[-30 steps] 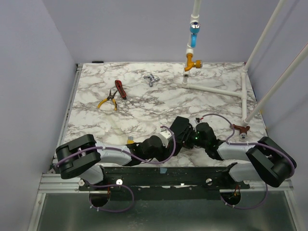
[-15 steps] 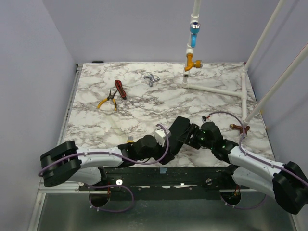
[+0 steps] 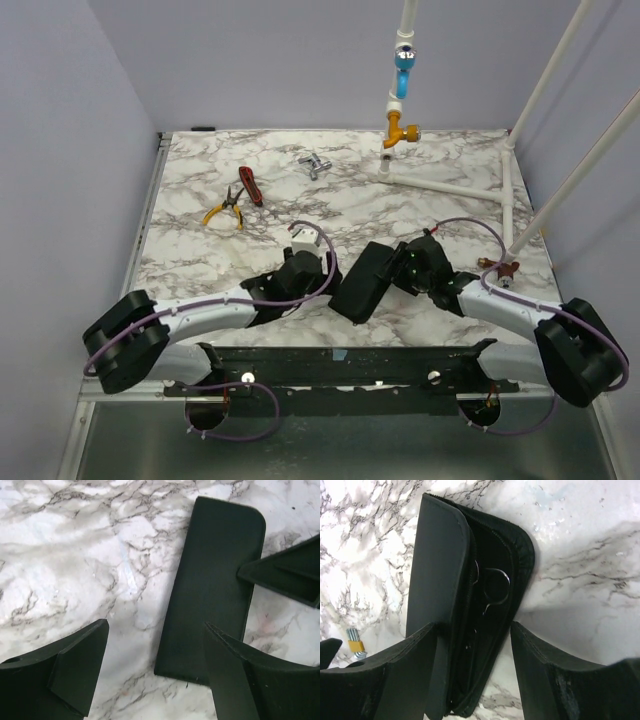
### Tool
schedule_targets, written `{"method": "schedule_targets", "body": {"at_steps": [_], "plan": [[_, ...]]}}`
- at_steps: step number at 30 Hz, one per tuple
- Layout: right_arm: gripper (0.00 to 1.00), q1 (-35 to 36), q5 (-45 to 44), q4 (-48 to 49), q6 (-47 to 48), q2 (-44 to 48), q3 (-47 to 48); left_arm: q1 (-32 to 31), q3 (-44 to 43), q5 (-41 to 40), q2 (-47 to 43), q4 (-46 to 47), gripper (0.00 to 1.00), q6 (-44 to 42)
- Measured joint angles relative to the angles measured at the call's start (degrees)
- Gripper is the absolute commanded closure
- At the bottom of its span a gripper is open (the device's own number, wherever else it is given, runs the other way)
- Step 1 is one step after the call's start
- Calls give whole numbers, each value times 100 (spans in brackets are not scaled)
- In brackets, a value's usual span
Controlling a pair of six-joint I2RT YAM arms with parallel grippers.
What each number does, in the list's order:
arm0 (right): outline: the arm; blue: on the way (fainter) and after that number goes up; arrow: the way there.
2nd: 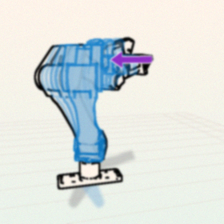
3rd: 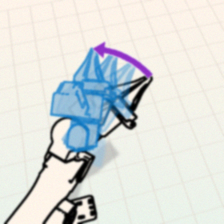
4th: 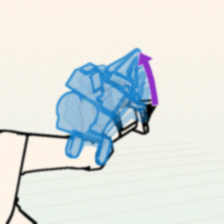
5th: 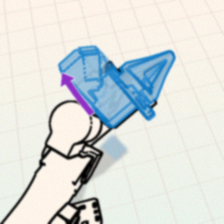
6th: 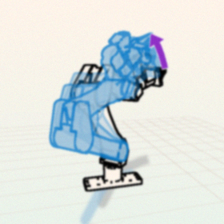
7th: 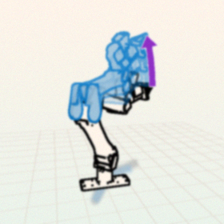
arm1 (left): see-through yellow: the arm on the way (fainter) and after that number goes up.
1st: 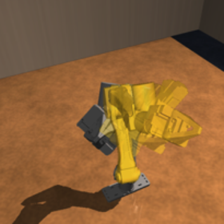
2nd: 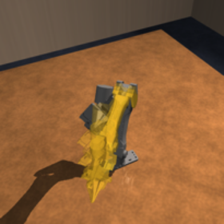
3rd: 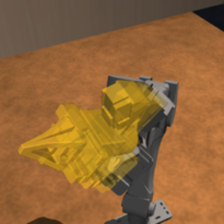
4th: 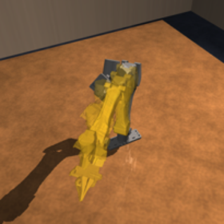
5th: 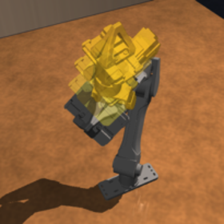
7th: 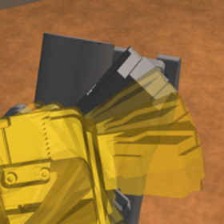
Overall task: Sort the hair-cutting tools
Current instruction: Zip the hairdressing tool bag at the center of the board.
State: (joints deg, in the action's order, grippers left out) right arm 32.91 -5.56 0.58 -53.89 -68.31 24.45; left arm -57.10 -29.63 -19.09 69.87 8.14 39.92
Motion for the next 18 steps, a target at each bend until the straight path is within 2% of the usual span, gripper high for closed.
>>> {"method": "schedule_targets", "body": {"at_steps": [5,9,16,18], "plan": [[36,-70,50,321,0,-492,107,221,-839,-39,1078,-33,26,-28],[40,-81,142,577,-4,-544,37,260,-992,221,1582,116,29,-133],[59,-118,459,1150,-33,-678,-195,264,-782,1036,1902,748,36,-278],[62,-120,573,1300,-50,-750,-249,267,-719,1250,1945,957,37,-284]]}}
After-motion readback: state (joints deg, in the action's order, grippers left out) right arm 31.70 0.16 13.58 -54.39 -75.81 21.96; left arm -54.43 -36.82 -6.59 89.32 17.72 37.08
